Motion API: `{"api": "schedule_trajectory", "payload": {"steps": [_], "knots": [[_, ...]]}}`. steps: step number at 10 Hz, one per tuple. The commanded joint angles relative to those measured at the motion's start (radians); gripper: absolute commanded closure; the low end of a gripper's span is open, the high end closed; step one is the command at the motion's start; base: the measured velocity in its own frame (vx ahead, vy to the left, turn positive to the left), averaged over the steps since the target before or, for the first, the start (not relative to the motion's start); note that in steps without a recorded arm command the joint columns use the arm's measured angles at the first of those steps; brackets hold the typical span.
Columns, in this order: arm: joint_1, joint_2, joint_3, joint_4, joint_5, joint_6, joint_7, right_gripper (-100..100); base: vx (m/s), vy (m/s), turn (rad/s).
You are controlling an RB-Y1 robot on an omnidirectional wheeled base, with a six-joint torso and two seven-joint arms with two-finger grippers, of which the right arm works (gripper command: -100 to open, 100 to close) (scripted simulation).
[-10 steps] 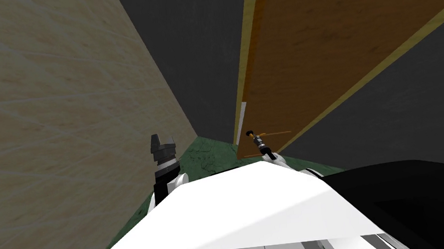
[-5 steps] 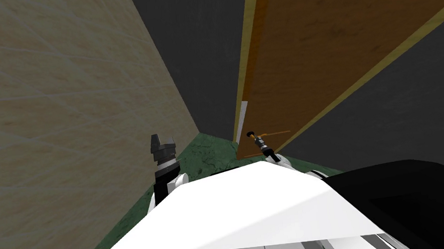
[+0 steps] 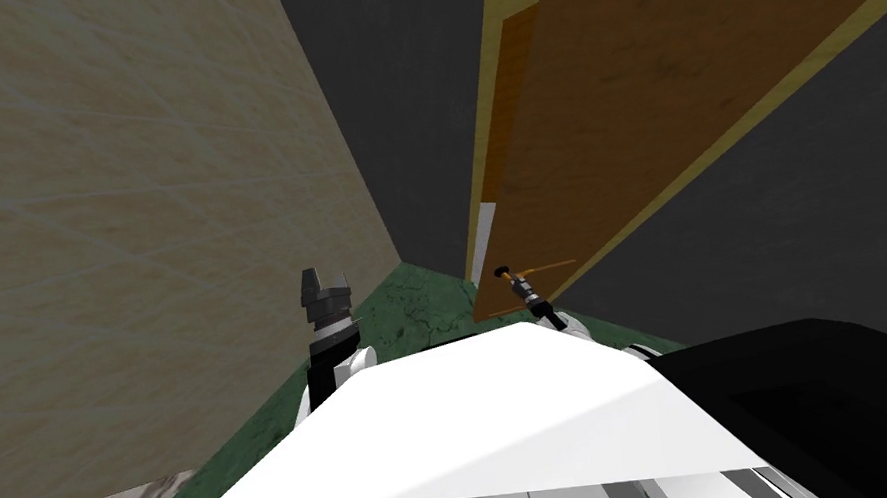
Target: Pull the door open
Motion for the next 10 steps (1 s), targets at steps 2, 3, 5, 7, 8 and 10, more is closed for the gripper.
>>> {"api": "schedule_trajectory", "payload": {"steps": [2,3,5,7,8,10], "knots": [[0.022,-0.023,0.011,0.011,0.002,-0.049,-0.02,100,-0.198,-0.076,0.15],[0.028,-0.029,0.014,0.013,0.002,-0.06,-0.025,100,-0.157,-0.076,0.113],[0.052,-0.05,0.024,0.019,0.003,-0.102,-0.042,100,-0.163,-0.072,0.162],[0.062,-0.059,0.028,0.022,0.004,-0.12,-0.05,100,-0.148,-0.068,0.082],[0.073,-0.069,0.033,0.025,0.004,-0.14,-0.058,100,-0.169,-0.027,0.12],[0.065,-0.064,0.04,0.046,0.007,-0.154,-0.062,100,-0.104,-0.024,0.082]]}}
